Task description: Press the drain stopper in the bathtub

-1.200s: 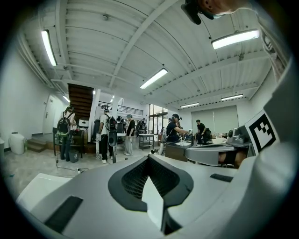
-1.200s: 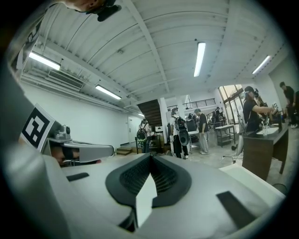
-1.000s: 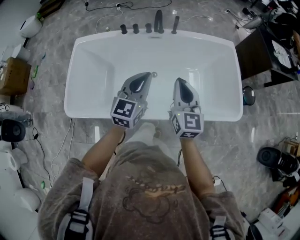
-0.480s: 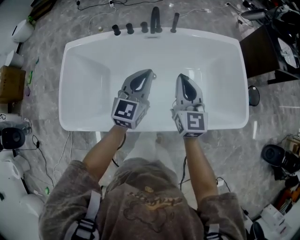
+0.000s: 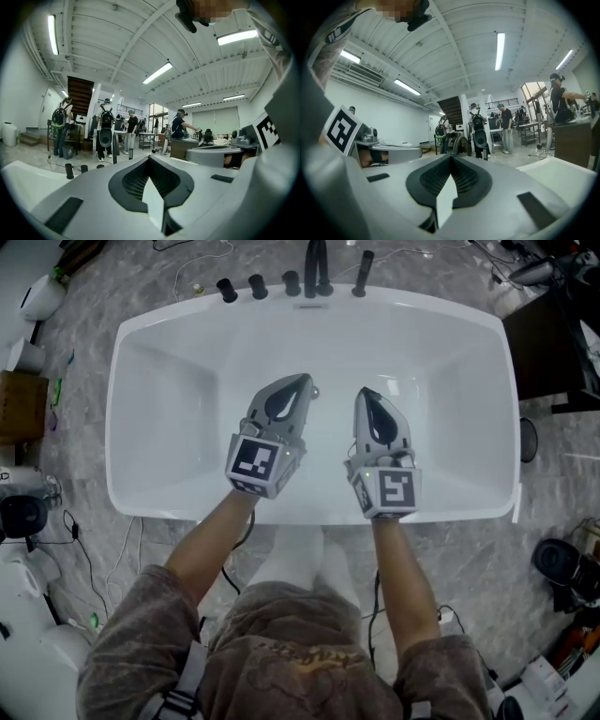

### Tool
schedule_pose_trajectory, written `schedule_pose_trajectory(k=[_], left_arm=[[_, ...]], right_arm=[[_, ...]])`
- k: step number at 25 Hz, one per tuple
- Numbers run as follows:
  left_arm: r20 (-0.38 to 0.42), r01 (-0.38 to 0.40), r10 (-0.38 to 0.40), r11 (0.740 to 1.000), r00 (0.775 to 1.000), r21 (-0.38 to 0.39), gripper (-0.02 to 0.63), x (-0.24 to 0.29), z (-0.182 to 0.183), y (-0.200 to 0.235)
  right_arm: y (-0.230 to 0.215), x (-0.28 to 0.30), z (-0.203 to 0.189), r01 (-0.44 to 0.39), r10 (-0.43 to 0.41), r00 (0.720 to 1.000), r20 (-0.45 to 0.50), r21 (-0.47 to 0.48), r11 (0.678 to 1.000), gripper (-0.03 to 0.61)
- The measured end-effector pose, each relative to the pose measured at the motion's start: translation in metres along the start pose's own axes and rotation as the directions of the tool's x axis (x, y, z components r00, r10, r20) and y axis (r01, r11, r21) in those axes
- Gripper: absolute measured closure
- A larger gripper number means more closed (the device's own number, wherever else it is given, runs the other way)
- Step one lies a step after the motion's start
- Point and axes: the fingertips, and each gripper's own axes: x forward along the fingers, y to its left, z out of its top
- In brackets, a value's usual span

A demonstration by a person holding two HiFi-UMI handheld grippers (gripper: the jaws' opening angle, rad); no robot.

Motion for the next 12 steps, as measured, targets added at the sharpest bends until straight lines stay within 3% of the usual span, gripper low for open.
schedule_pose_trajectory(k=[12], left_arm=[[-0.015, -0.017, 0.017, 1.000, 1.000, 0.009, 0.612, 0.031, -0.104, 0.032]], right_arm=[[-0.018, 0.045, -0.093, -0.020, 0.020, 1.000, 0.010, 0.015, 1.000, 0.580]])
